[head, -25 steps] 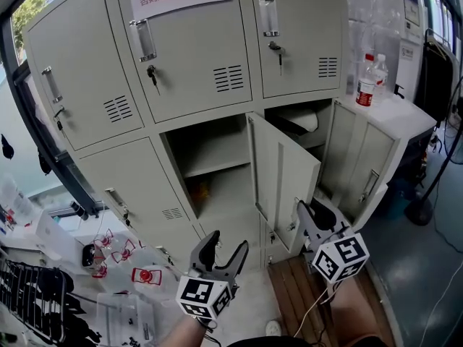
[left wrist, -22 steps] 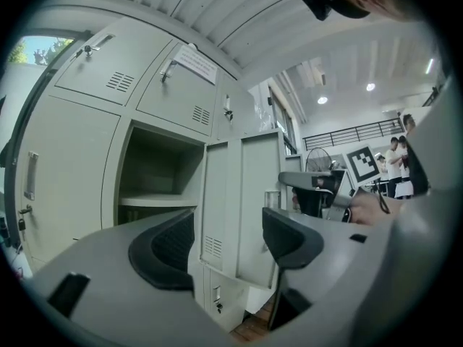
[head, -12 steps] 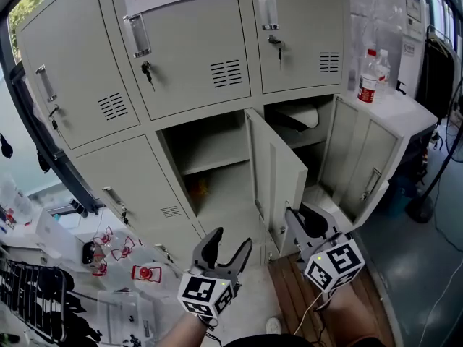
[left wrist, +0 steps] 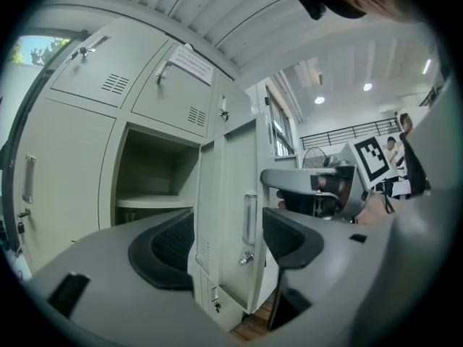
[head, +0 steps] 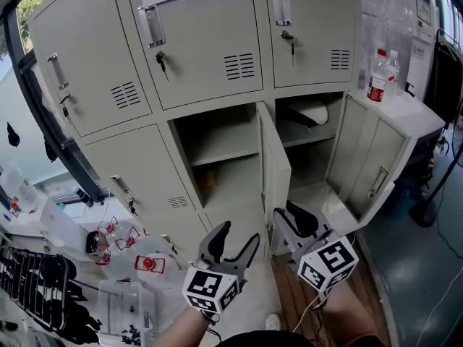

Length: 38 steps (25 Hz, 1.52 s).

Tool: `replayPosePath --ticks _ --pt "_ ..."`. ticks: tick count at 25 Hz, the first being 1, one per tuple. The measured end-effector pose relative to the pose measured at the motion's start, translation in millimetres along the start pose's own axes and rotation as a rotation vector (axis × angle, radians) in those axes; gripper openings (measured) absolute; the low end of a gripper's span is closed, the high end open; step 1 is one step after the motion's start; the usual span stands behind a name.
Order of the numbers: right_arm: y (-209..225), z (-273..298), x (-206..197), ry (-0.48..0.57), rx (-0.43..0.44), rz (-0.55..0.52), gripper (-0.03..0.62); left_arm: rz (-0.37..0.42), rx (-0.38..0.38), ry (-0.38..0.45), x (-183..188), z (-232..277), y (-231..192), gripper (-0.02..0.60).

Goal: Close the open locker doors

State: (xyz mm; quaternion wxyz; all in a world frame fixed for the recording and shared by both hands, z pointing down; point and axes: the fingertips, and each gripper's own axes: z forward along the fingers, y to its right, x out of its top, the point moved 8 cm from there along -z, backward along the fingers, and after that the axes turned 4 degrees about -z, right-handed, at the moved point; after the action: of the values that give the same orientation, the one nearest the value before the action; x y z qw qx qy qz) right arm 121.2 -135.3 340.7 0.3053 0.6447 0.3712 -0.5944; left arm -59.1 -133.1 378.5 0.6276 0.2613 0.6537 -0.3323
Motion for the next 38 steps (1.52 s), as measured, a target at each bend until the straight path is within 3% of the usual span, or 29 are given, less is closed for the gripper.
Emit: replayPosePath --ticks 12,24,35,38 --pt "-23.1 14.6 6.6 0.065 0.282 0.04 0.126 0.0 0.02 -0.001 -0.8 8.9 3.4 0.288" --pt "31.9 7.9 0.7 0.073 0.257 0.096 0.129 -0.01 0.081 0.002 -1.8 43.2 9.1 0.278" --pt "56.9 24.9 -7.4 0.07 0.303 0.124 0.127 -0.03 0.21 0.035 -0.7 41.3 1.5 0.119" --pt "54.4 31.4 -11.3 0.062 0.323 0.131 0.127 -0.032 0.254 0.039 -0.2 35.9 -7.2 0.109"
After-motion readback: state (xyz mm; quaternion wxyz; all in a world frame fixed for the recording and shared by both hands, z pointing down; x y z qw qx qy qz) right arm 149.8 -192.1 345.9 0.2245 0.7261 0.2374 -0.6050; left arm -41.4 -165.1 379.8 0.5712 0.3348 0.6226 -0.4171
